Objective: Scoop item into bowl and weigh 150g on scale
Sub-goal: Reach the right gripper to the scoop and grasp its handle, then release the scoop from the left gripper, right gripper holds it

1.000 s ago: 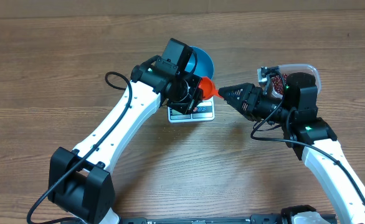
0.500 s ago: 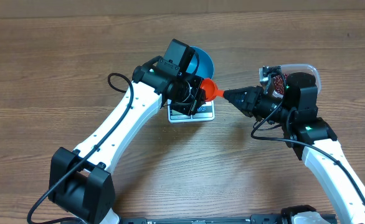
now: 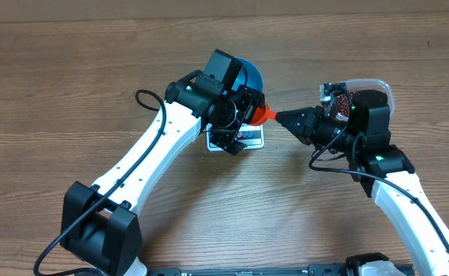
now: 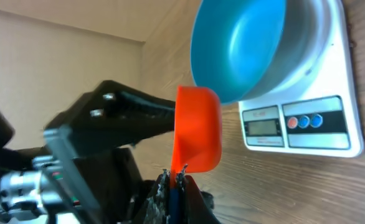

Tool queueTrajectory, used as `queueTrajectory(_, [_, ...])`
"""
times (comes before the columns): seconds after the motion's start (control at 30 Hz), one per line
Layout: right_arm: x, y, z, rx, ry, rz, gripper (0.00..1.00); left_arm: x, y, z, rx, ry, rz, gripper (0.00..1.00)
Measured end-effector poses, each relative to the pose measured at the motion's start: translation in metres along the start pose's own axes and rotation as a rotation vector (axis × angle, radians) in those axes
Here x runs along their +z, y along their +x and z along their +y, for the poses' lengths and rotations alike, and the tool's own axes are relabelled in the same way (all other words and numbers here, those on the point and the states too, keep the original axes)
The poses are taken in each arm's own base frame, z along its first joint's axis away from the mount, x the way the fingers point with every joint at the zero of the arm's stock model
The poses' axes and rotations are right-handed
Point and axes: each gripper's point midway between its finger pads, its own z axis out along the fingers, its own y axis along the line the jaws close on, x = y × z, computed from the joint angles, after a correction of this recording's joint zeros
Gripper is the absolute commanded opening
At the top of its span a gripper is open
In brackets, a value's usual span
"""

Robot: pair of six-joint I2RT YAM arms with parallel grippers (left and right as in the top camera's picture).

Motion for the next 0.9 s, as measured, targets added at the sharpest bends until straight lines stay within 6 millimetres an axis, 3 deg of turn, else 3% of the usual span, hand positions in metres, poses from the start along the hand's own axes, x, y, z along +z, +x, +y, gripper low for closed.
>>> queueTrajectory(0.17, [0.000,0.002,-0.013,0.027,0.058,-0.003,0.04,-0.010,0.003,-0.008,0.117,0.042,-0.010,0.99])
queueTrajectory(0.37, [-0.008,0.005,-0.026,0.058,0.181,0.011,0.04,-0.069,0.009,-0.027,0.258,0.189,-0.141,1.00])
queueTrajectory(0.43, [-0.020,-0.002,-0.022,0.038,0.269,0.000,0.04,-0.096,0.013,-0.034,0.301,0.251,-0.195,0.99])
queueTrajectory(0.5, [-0.035,-0.013,-0.011,0.001,0.349,-0.026,0.04,-0.107,0.015,-0.036,0.326,0.274,-0.219,1.00])
queueTrajectory(0.7, [-0.093,-0.053,0.033,-0.171,0.545,-0.189,0.04,-0.111,0.007,-0.035,0.399,0.259,-0.282,1.00])
queueTrajectory(0.9, [-0.116,-0.067,0.035,-0.230,0.651,-0.262,0.04,-0.111,0.004,-0.035,0.558,0.235,-0.318,1.00])
